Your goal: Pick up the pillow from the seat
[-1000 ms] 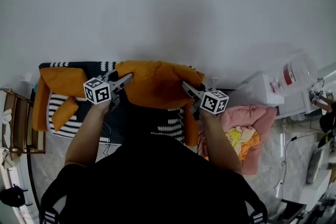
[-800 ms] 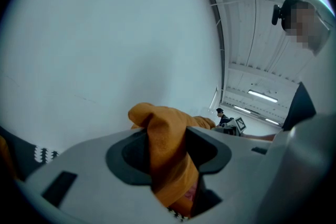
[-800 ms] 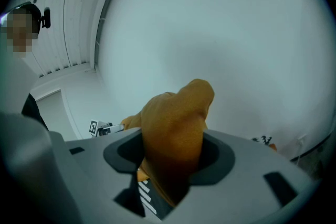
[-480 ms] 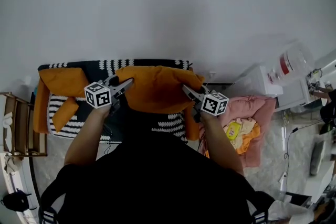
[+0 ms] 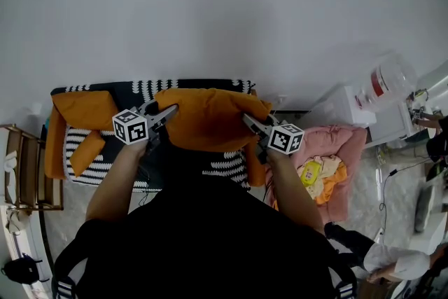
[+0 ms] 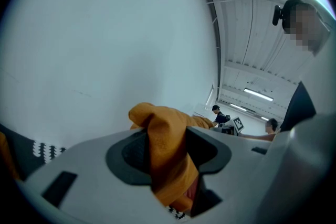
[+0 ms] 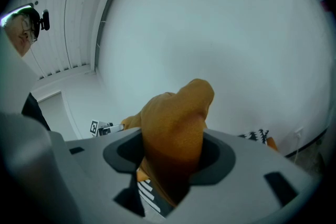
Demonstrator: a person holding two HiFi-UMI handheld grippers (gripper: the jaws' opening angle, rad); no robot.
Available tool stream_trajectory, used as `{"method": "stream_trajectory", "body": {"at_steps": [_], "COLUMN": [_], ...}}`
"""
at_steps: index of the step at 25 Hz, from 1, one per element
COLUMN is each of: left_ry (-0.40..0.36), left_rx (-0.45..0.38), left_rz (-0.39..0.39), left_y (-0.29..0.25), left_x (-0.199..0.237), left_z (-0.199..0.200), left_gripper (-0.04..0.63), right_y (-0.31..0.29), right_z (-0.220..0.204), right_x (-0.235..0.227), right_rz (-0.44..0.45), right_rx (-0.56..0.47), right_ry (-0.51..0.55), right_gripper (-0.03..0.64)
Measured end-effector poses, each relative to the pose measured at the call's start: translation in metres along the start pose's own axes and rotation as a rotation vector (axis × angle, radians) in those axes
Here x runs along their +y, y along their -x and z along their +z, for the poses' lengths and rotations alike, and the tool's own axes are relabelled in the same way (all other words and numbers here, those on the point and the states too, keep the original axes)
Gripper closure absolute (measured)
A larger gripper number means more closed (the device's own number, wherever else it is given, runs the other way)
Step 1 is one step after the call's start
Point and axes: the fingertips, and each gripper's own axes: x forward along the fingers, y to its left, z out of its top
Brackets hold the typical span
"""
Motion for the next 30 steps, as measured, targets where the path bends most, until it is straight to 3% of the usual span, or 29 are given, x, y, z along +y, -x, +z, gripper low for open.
{"method": "stream_trajectory", "body": {"at_steps": [30], "left_ry": [0.025], "left_rx": [0.003], "left_rz": [0.012], "left_y": [-0.009], "left_x": [0.005], "left_z": [-0.007], "left_gripper": [0.394], "right_y": [-0.005], "right_z": [-0.001], "right_x": [-0.015], "right_rz": [-0.001], "right_rx": [0.018], "right_ry": [-0.026], "right_gripper": [0.377]}}
